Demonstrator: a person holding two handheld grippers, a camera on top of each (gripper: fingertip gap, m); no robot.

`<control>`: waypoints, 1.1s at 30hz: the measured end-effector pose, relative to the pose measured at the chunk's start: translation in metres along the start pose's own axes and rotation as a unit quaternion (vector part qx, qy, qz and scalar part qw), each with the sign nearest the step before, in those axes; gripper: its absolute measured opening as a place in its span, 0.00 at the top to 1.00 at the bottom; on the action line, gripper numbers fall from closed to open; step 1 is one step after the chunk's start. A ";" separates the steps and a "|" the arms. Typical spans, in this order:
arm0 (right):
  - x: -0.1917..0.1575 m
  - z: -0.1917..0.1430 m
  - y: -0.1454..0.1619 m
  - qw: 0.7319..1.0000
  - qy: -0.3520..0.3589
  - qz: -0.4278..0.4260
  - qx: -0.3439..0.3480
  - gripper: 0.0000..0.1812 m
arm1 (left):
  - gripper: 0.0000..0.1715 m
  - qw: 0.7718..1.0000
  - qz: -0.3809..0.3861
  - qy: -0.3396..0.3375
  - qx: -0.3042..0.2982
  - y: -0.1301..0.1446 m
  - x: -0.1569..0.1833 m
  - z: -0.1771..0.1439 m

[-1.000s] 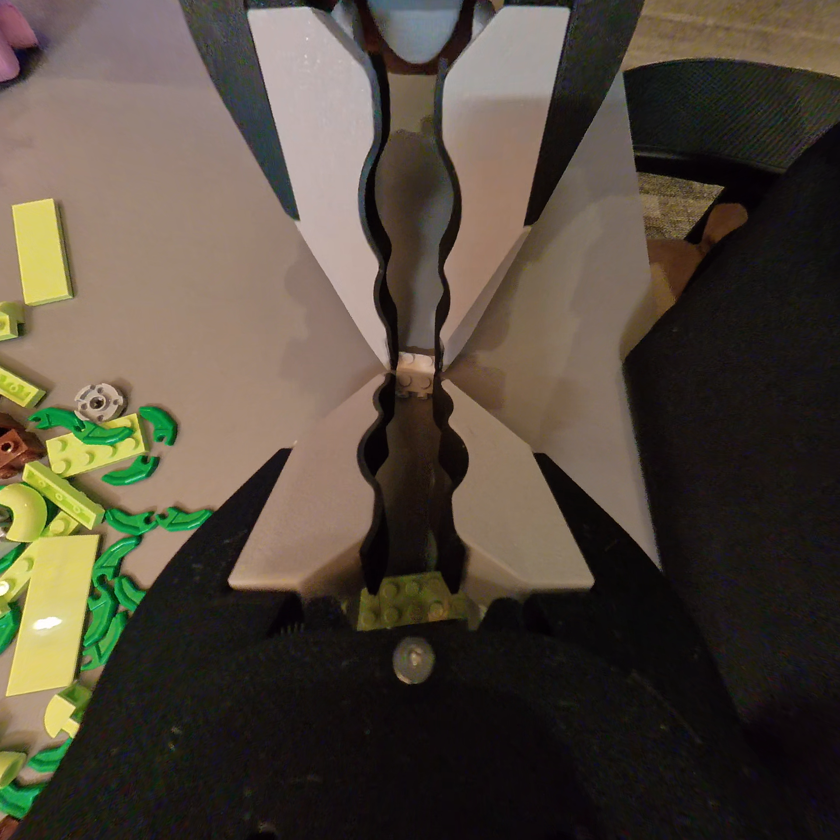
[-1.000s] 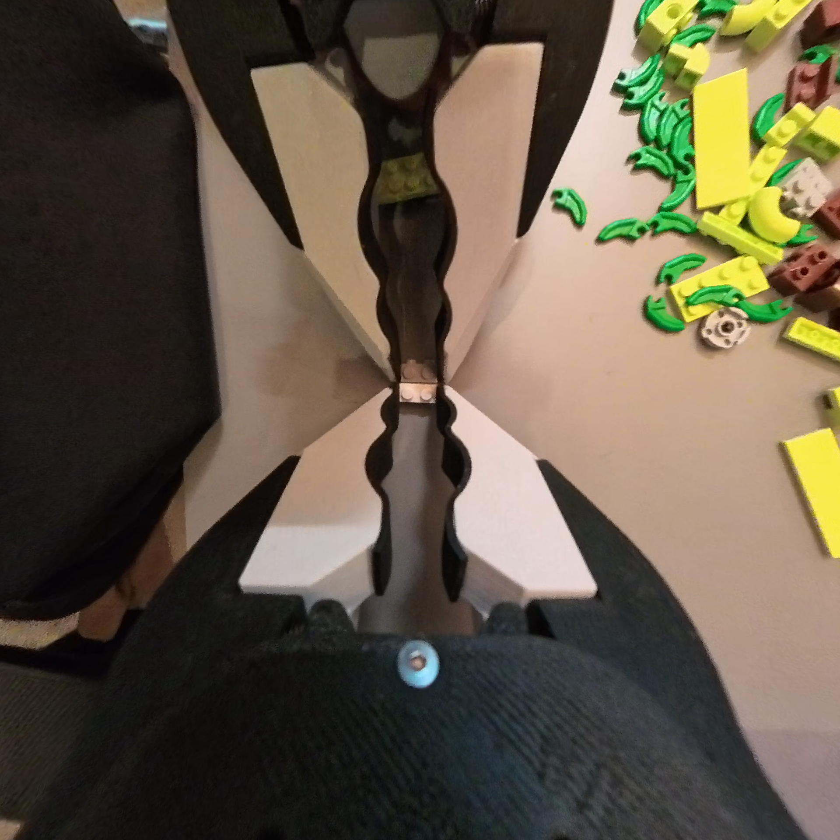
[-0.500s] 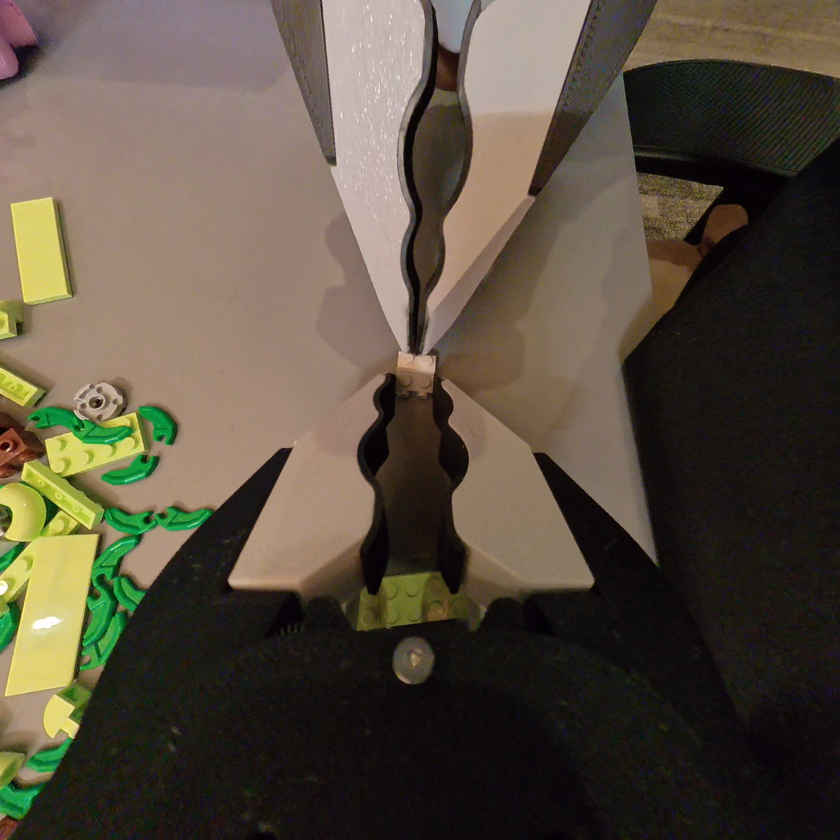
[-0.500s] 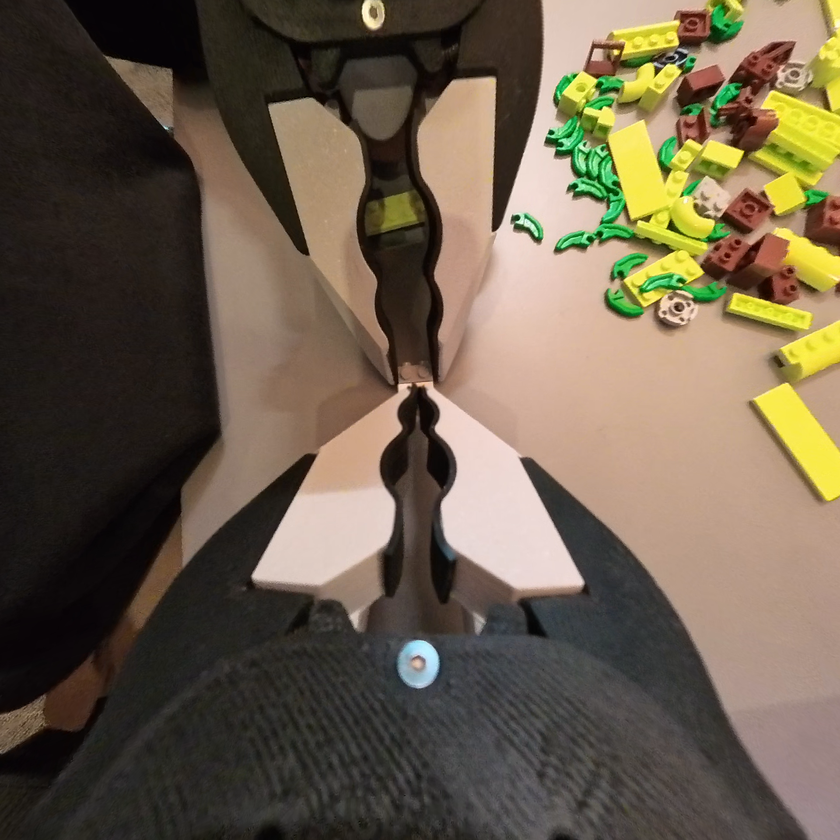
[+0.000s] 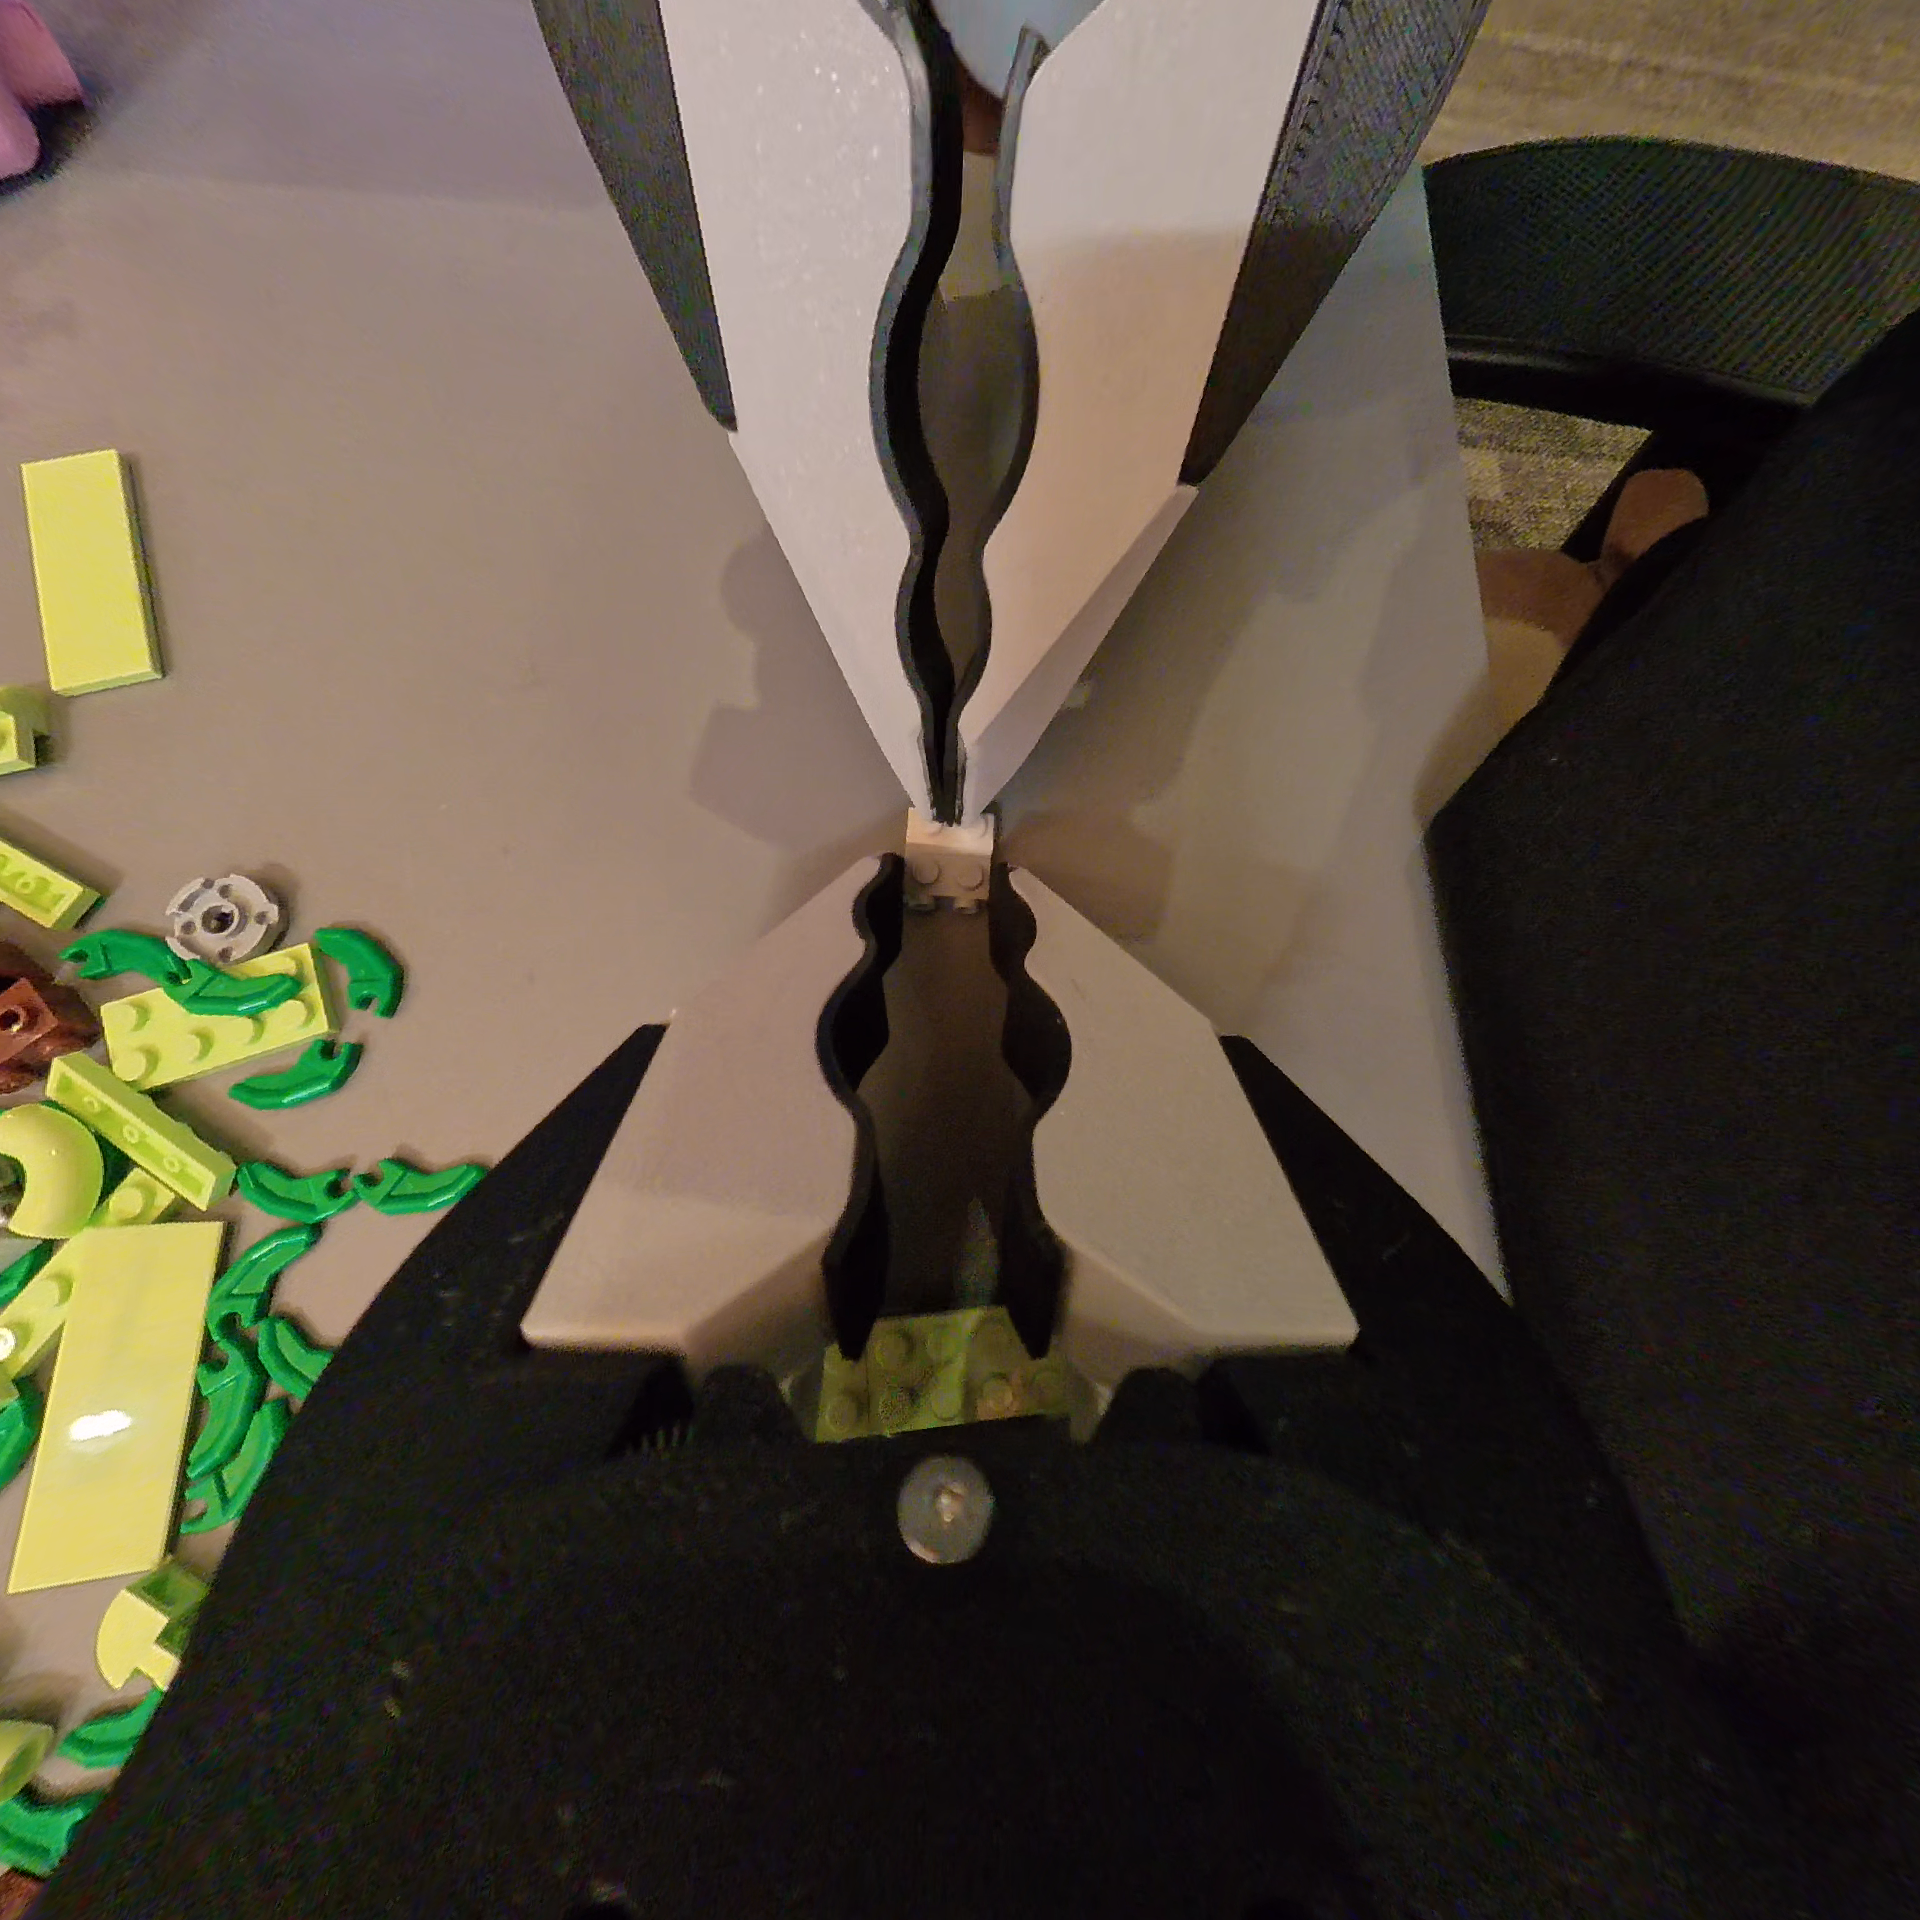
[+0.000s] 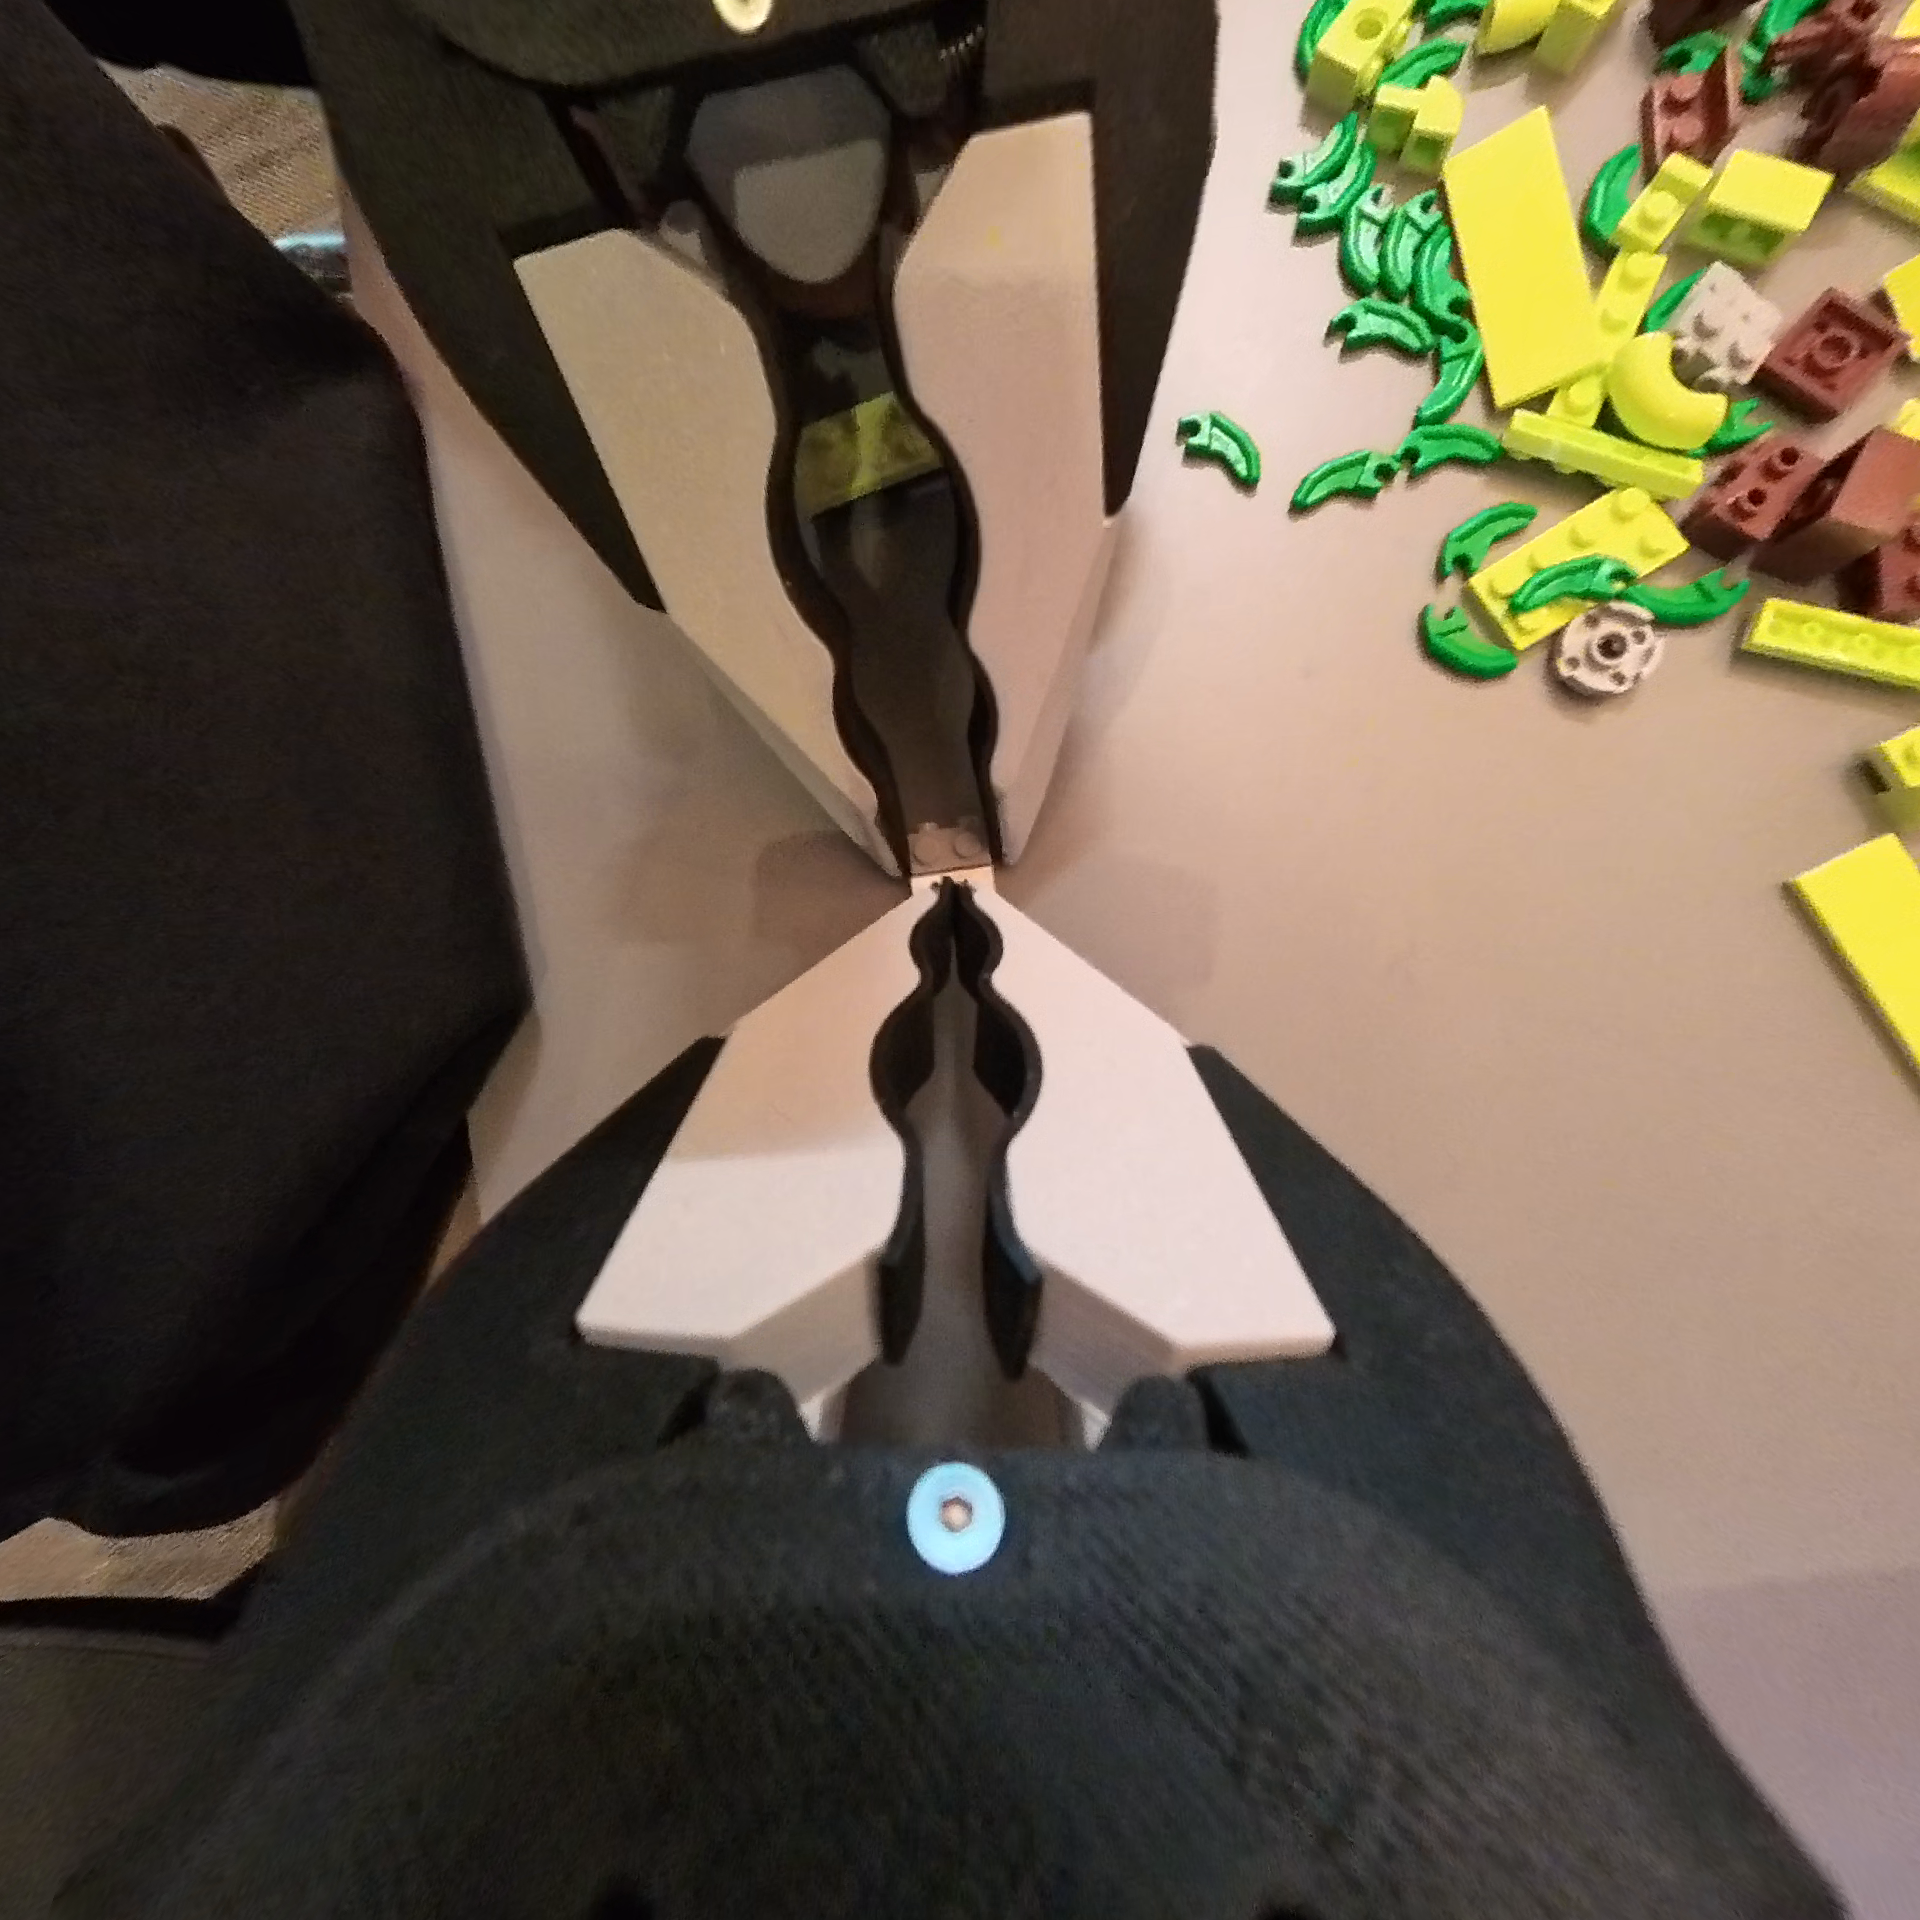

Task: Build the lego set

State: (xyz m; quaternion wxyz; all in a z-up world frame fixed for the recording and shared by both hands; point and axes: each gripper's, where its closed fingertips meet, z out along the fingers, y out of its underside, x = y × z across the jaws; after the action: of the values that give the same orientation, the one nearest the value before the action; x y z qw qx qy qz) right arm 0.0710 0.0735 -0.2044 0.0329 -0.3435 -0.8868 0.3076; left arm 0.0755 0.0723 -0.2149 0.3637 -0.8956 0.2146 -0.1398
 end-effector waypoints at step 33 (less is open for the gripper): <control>0.004 0.000 0.003 0.991 0.098 0.063 0.059 1.00 | 0.91 1.000 -0.012 0.002 0.001 0.000 -0.001 0.000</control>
State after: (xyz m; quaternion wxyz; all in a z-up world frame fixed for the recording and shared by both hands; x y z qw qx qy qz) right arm 0.0694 0.0779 -0.2061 0.1205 -0.4247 -0.8362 0.3255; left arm 0.0749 0.0725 -0.2151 0.3624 -0.8975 0.2044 -0.1462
